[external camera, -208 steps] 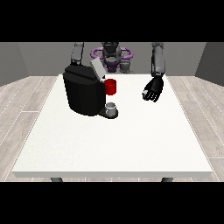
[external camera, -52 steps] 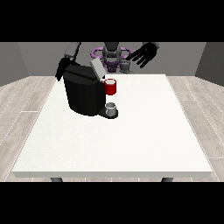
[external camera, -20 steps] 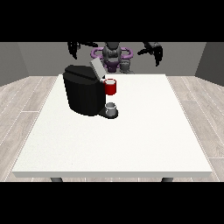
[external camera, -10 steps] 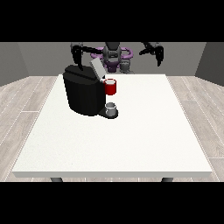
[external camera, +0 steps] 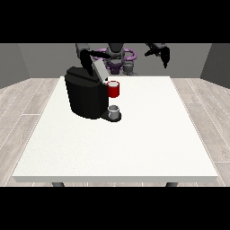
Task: Insert the coffee pod into the coffee machine and close the lid
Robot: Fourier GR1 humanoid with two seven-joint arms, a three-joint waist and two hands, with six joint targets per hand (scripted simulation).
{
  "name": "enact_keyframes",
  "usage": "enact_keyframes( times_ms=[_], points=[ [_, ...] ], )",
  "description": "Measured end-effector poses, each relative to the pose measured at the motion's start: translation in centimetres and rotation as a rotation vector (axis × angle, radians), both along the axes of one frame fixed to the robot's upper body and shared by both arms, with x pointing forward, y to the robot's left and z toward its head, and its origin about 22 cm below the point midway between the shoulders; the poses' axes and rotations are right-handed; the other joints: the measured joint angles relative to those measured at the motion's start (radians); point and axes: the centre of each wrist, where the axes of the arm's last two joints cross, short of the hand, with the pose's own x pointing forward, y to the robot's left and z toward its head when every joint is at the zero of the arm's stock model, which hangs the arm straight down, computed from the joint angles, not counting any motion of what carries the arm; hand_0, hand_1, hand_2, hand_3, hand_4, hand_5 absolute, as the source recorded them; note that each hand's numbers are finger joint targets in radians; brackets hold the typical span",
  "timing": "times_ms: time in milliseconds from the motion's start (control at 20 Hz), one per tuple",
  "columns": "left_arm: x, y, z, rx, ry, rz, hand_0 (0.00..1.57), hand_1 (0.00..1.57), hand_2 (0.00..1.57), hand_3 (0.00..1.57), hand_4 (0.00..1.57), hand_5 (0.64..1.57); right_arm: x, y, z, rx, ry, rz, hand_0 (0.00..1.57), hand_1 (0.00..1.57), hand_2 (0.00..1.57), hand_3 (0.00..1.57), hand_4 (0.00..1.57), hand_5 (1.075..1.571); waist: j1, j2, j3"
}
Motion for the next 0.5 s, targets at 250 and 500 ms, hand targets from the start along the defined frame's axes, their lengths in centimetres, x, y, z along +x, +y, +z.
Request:
enact_keyframes(
  times_ms=[250,500],
  points=[
    [-0.9,1.4,0.0,0.023,-0.024,0.013,0.0,0.0,0.0,0.0,0.35,1.571,0.7,0.5,0.9,-0.02,-0.038,0.028,0.0,0.0,0.0,0.0,0.13,1.571,-0.003,0.032,-0.0008],
    [-1.5,1.2,0.1,0.036,-0.033,0.027,0.0,0.0,0.0,0.0,0.34,1.571,1.7,0.3,2.5,-0.052,-0.065,0.035,0.0,0.0,0.0,0.0,0.21,1.571,0.004,0.056,-0.0001]
  ],
)
